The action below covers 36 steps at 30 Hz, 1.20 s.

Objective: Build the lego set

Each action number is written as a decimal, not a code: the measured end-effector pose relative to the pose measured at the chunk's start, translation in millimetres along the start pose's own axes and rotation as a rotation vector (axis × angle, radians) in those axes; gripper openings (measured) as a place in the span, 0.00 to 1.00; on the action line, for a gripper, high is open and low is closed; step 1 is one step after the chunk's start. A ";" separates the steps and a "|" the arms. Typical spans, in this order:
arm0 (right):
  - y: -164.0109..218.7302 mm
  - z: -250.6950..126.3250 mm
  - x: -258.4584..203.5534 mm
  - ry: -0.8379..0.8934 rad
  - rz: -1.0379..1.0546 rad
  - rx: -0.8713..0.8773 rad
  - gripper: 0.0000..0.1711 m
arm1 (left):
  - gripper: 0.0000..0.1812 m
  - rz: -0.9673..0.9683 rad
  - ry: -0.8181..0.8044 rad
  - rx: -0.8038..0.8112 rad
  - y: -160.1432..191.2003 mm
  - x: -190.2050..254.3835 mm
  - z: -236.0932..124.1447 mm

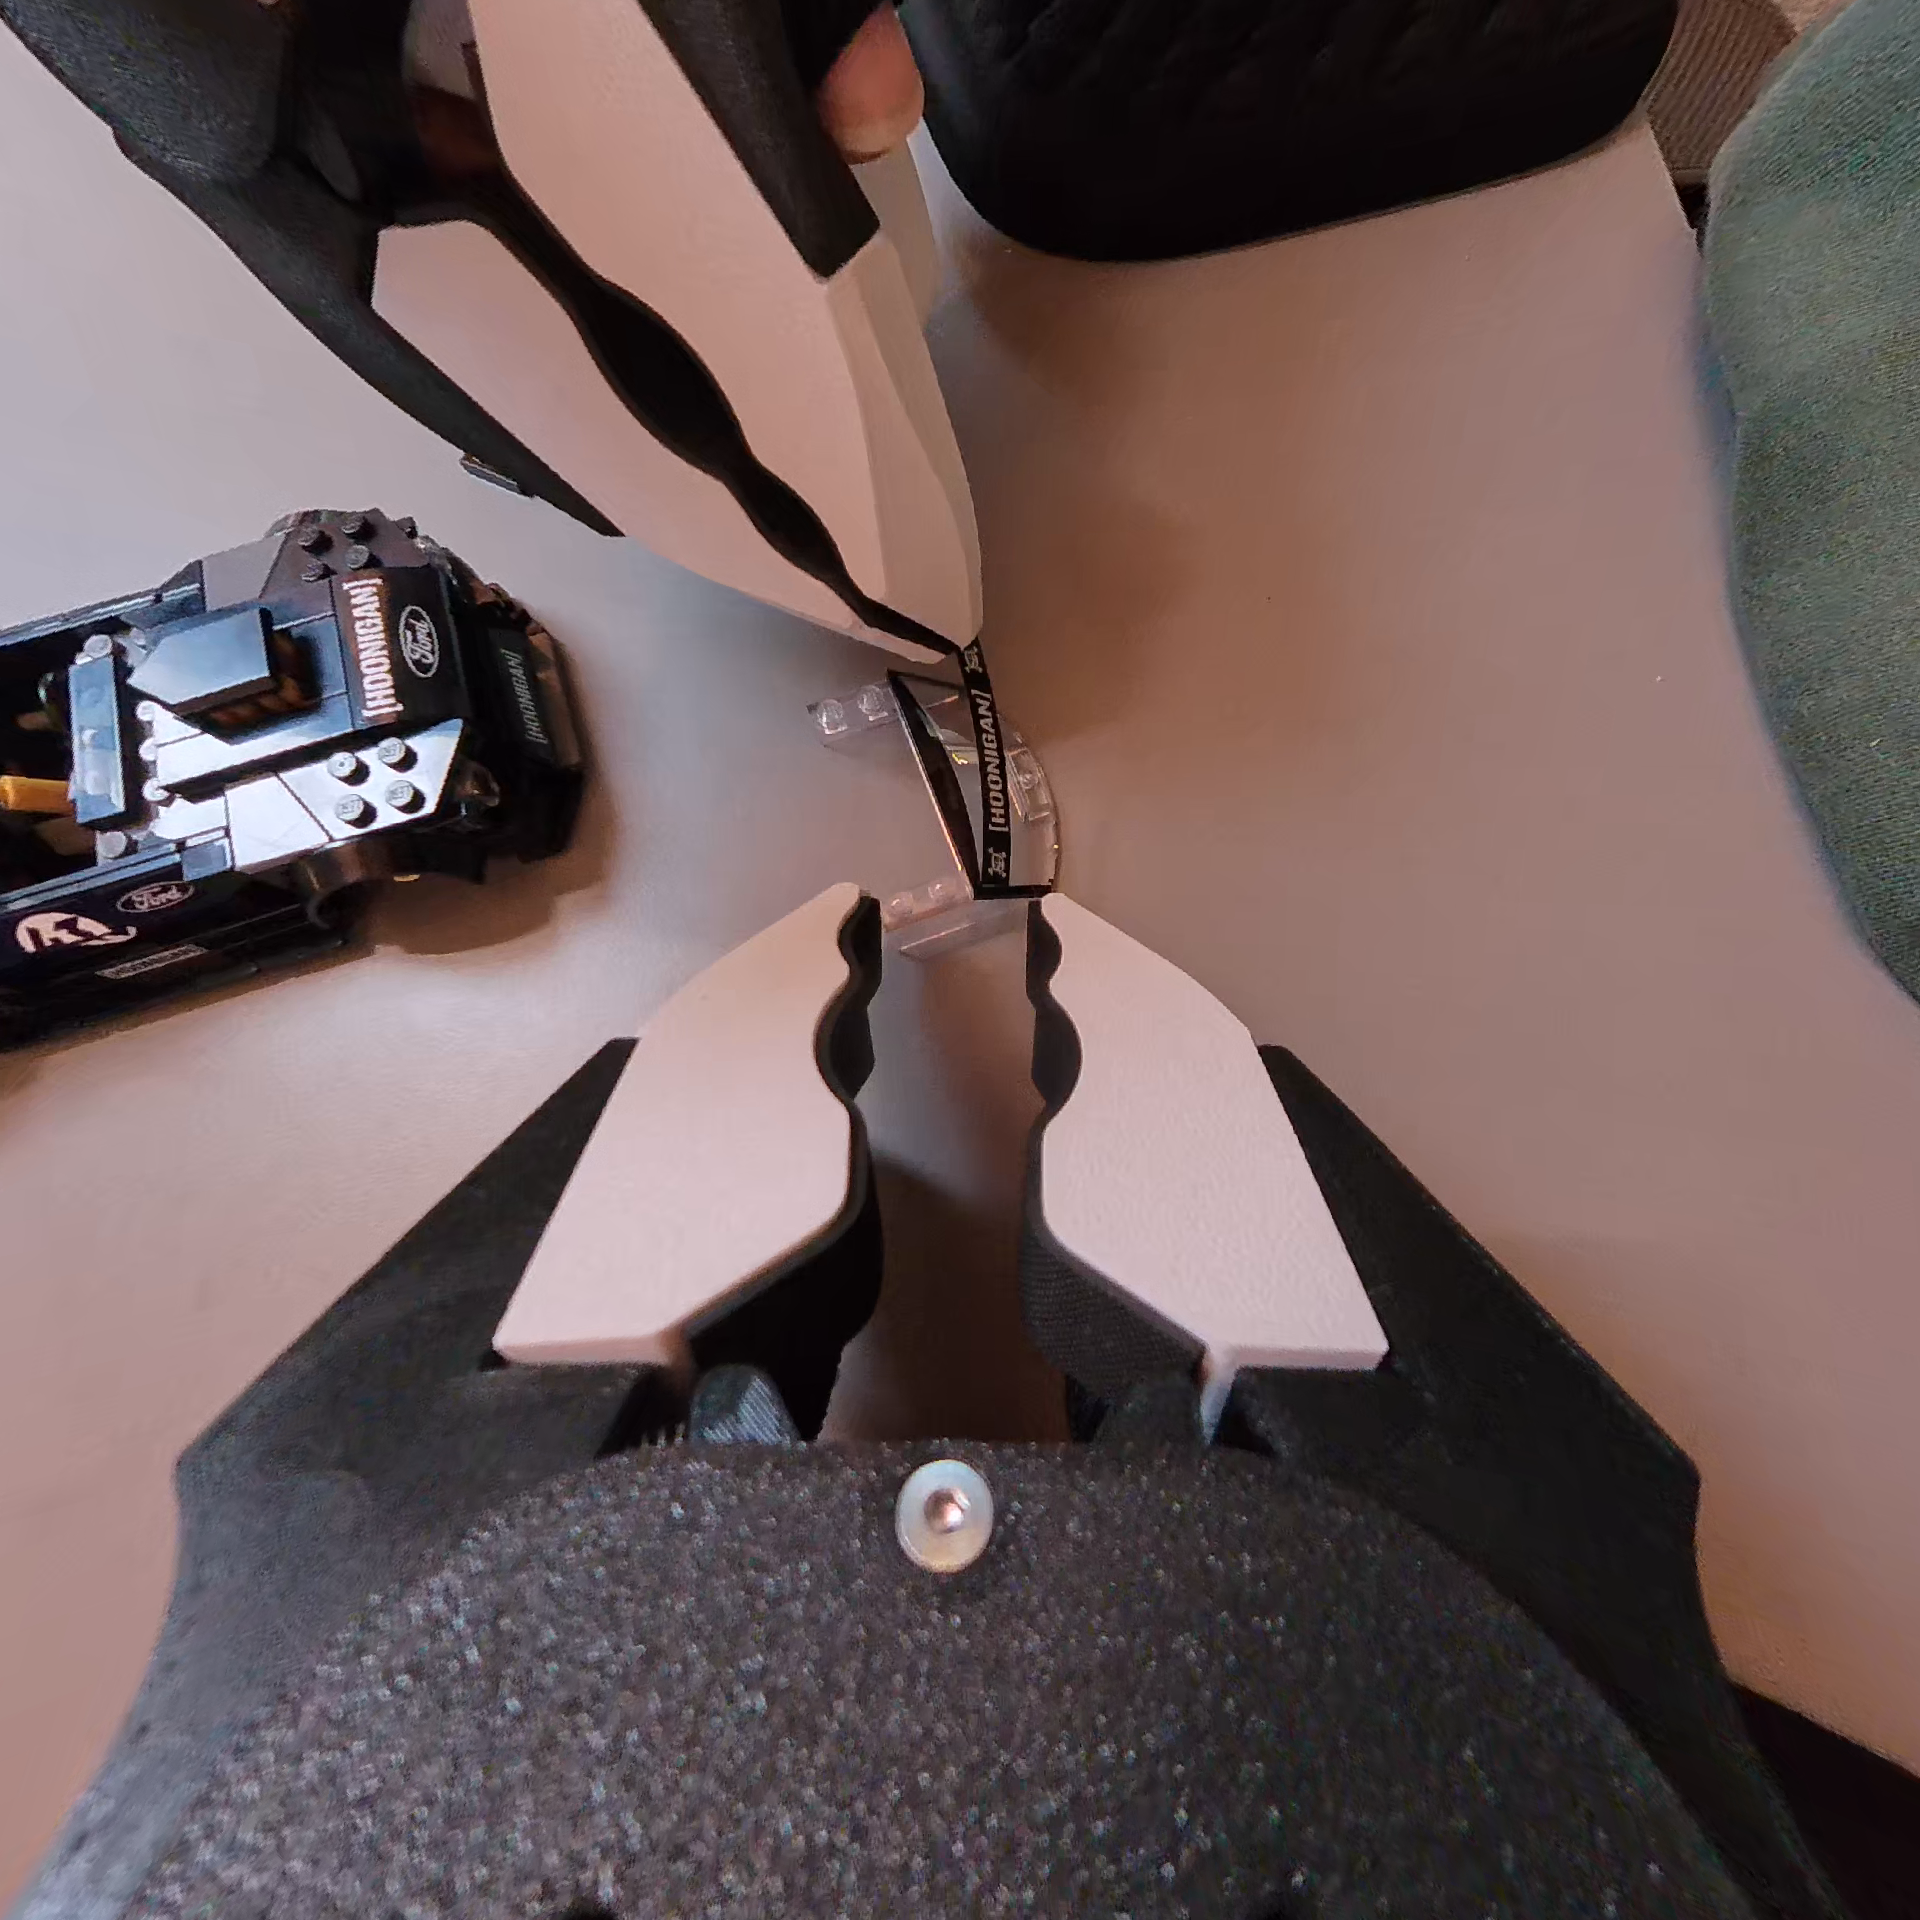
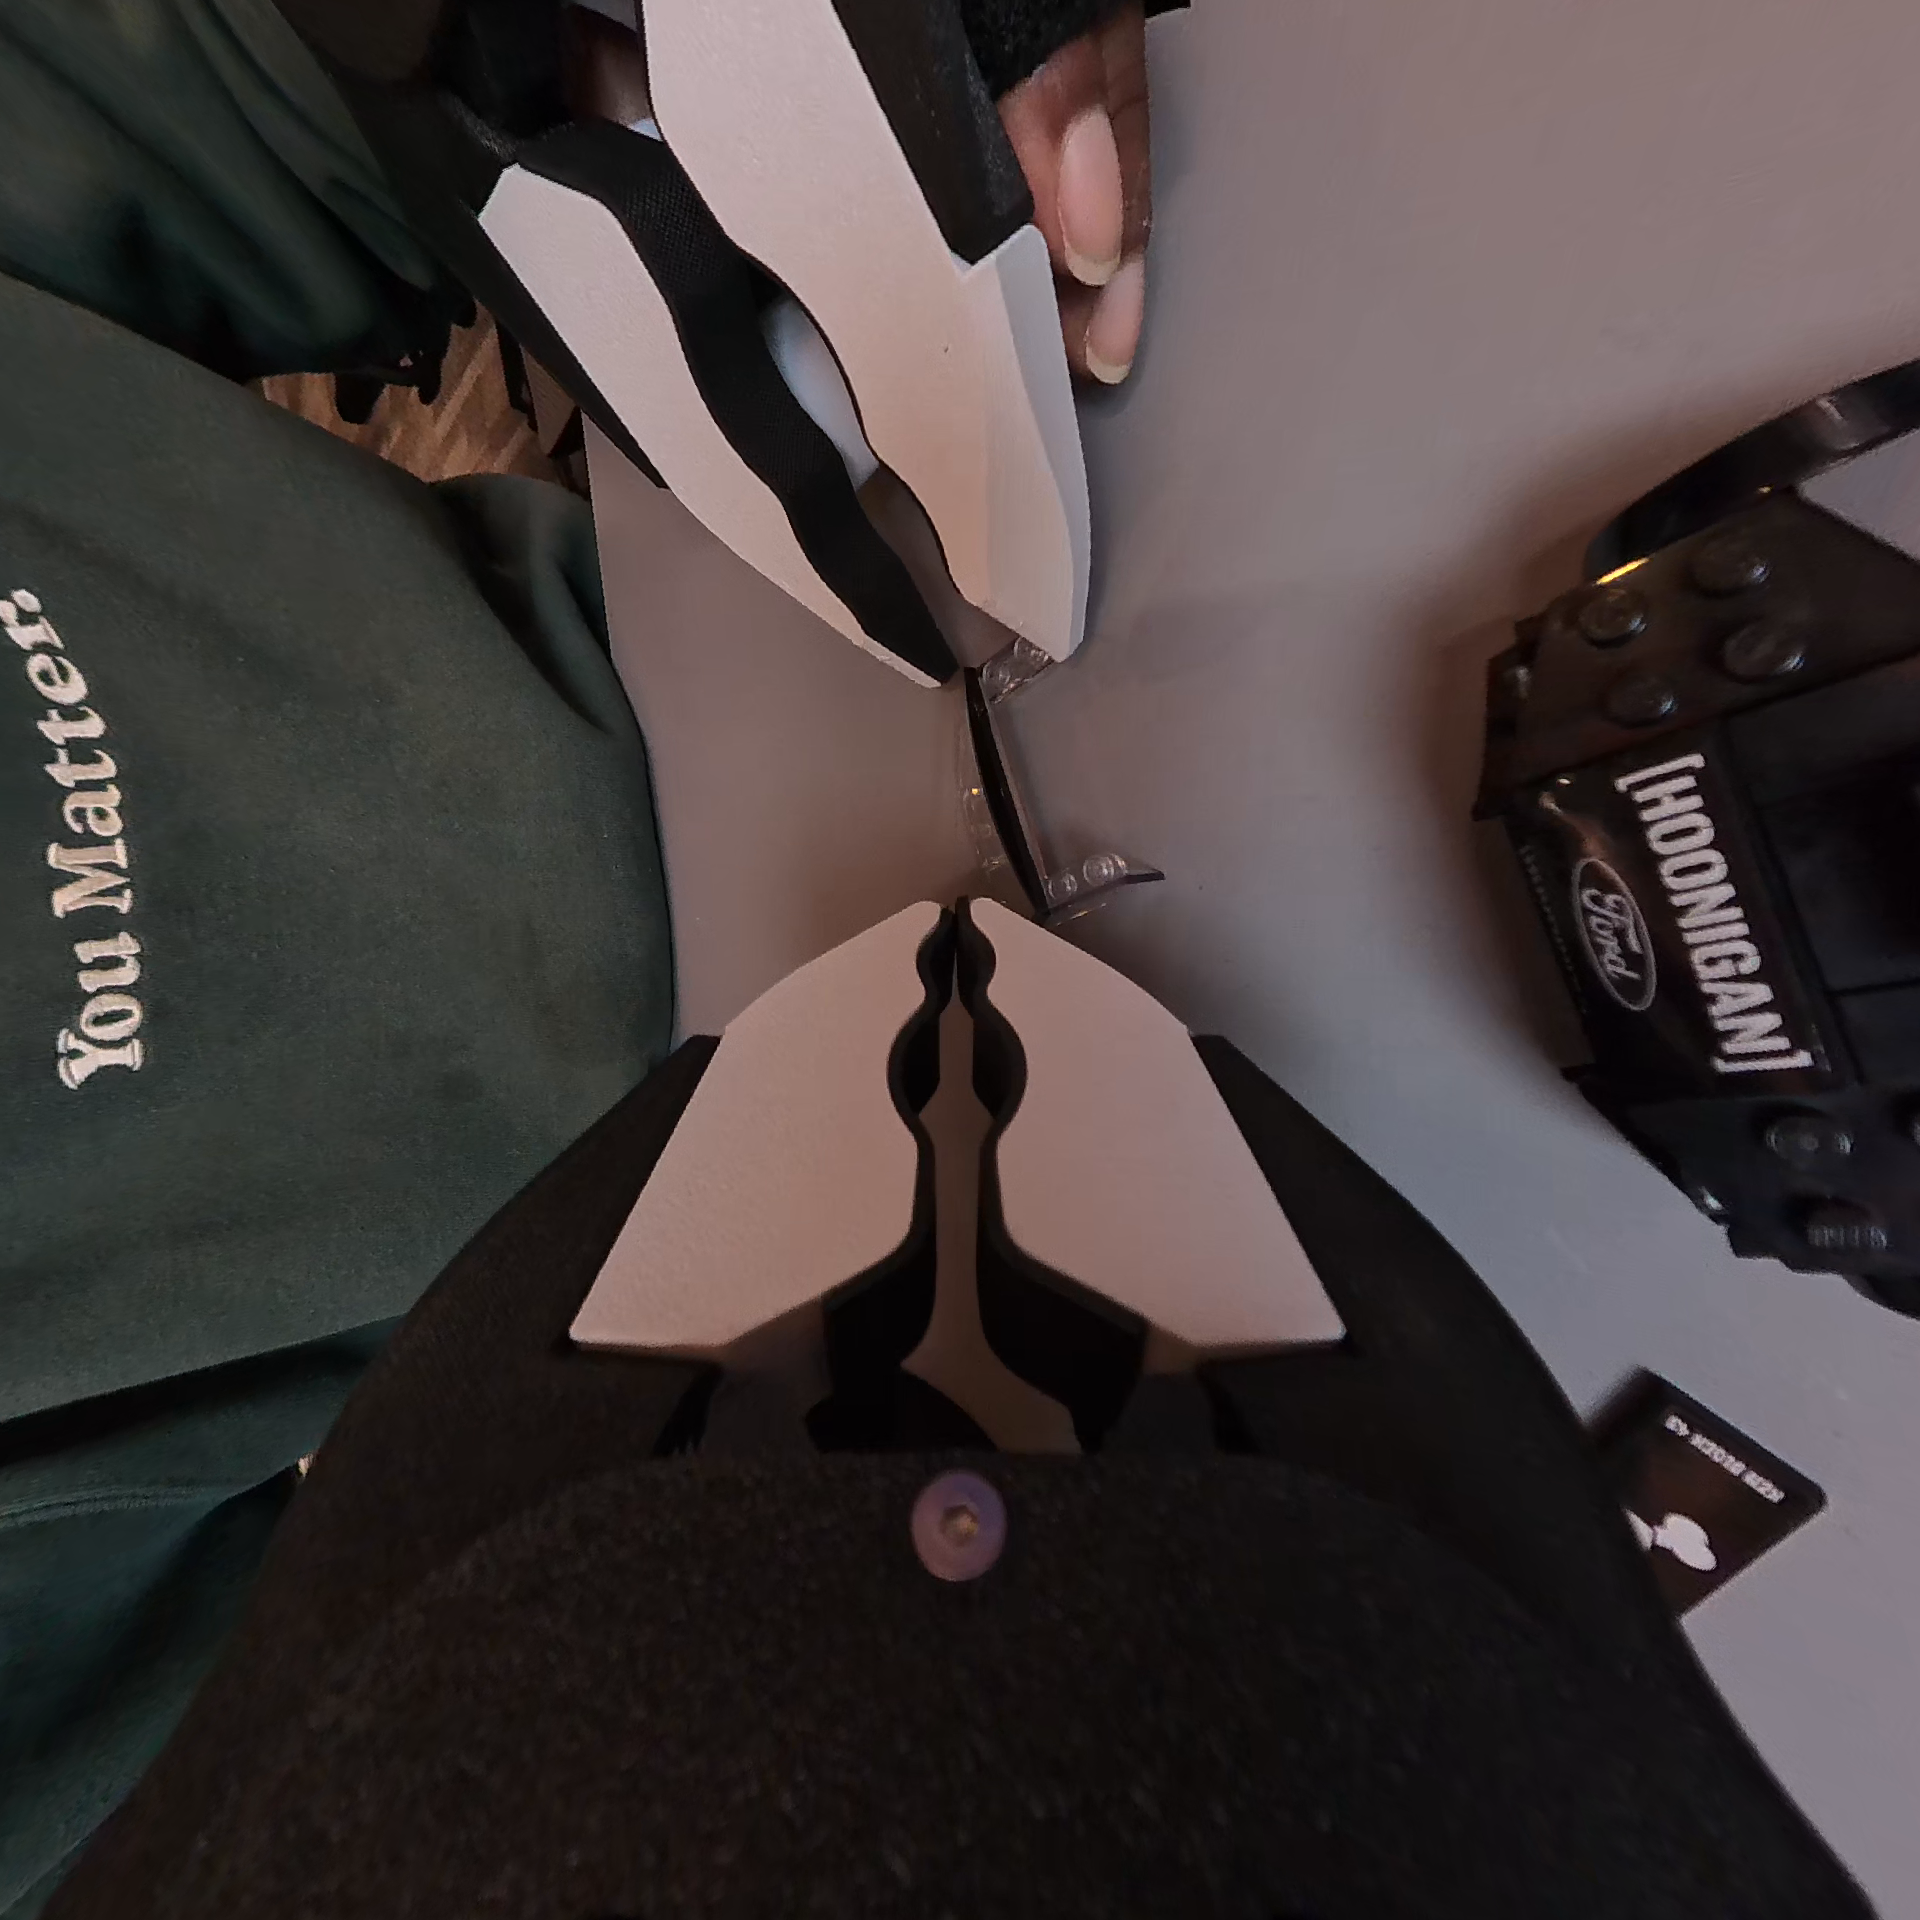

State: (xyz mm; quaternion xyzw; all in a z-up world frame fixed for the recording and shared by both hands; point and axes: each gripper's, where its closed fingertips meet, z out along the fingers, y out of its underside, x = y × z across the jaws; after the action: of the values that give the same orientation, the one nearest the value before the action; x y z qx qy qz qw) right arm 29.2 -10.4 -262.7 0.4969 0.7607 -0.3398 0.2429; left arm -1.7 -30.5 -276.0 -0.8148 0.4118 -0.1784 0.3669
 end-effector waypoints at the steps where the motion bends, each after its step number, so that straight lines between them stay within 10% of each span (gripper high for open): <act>1: 0.0 0.1 0.1 0.000 0.000 -0.001 0.00 | 0.15 0.000 0.000 0.001 -0.1 0.0 0.0; 36: -0.1 -0.8 3.2 0.002 0.000 0.001 0.00 | 0.18 -0.226 0.102 0.071 -7.8 -1.8 3.2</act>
State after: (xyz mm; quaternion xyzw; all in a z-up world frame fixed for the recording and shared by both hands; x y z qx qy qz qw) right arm 27.9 -8.0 -264.4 0.4973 0.7608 -0.3395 0.2420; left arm 3.4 -24.6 -272.3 -0.8324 0.3291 -0.2743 0.3516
